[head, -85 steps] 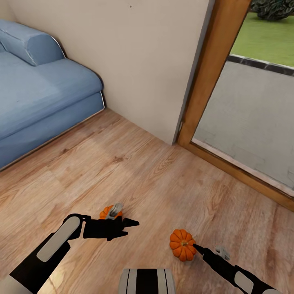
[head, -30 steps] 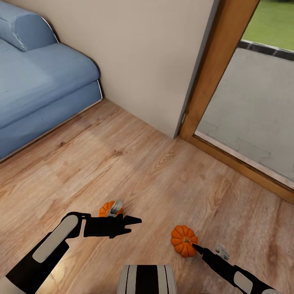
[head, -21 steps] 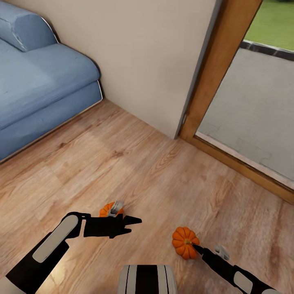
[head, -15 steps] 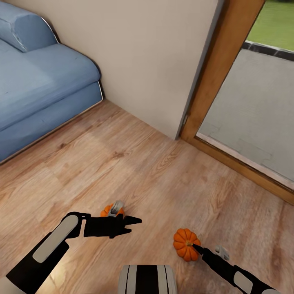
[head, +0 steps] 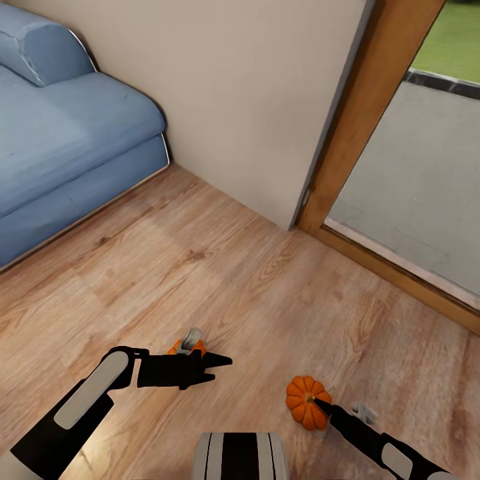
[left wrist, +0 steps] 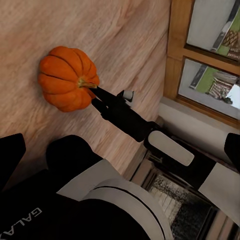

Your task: Place each of the two pumpkins and all three candles from the living room inside a cabinet in the living room (use any cabinet), then make sure every cabinet is closed, and position the cauldron so it is next to a table in the living room.

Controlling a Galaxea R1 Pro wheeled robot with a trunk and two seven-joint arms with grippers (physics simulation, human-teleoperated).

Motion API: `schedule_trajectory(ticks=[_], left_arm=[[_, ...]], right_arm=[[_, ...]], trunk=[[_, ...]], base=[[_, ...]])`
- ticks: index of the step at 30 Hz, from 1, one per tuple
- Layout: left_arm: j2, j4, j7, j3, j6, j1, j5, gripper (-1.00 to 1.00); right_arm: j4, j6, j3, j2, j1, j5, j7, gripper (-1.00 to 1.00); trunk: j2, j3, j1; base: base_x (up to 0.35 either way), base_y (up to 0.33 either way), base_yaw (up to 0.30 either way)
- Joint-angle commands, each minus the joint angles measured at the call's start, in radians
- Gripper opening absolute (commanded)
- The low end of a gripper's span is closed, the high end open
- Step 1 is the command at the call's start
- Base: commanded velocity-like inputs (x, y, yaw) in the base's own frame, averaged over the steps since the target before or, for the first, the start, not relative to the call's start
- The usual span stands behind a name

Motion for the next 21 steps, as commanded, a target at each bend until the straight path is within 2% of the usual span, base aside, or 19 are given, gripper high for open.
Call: schedule_trajectory(ticks=[1, 18, 19, 21], left_arm=[[0.001, -0.001, 0.010, -0.001, 0.000, -0.001, 0.010, 1.00], [0.001, -0.001, 0.010, -0.001, 0.000, -0.001, 0.011, 1.00], [0.001, -0.001, 0.010, -0.001, 0.000, -0.001, 0.011, 1.00], [0.001, -0.001, 0.010, -0.002, 0.000, -0.001, 0.011, 1.00]], right_arm=[[0.000, 0.007, 0.004, -0.001, 0.000, -0.010, 0.001, 1.00], [0.000, 0.010, 0.004, -0.001, 0.000, -0.009, -0.002, 1.00], [0.000, 0.010, 0.004, -0.001, 0.000, -0.009, -0.001, -1.00], [0.000, 0.010, 0.004, -0.001, 0.000, -0.009, -0.002, -1.00]], trunk=[[0.000, -0.001, 0.000], [0.000, -0.001, 0.000], [0.000, -0.001, 0.000], [0.000, -0.001, 0.000]], base=[[0.008, 0.009, 0.000], [0.004, 0.010, 0.000], [0.006, 0.007, 0.000], [0.003, 0.003, 0.000]])
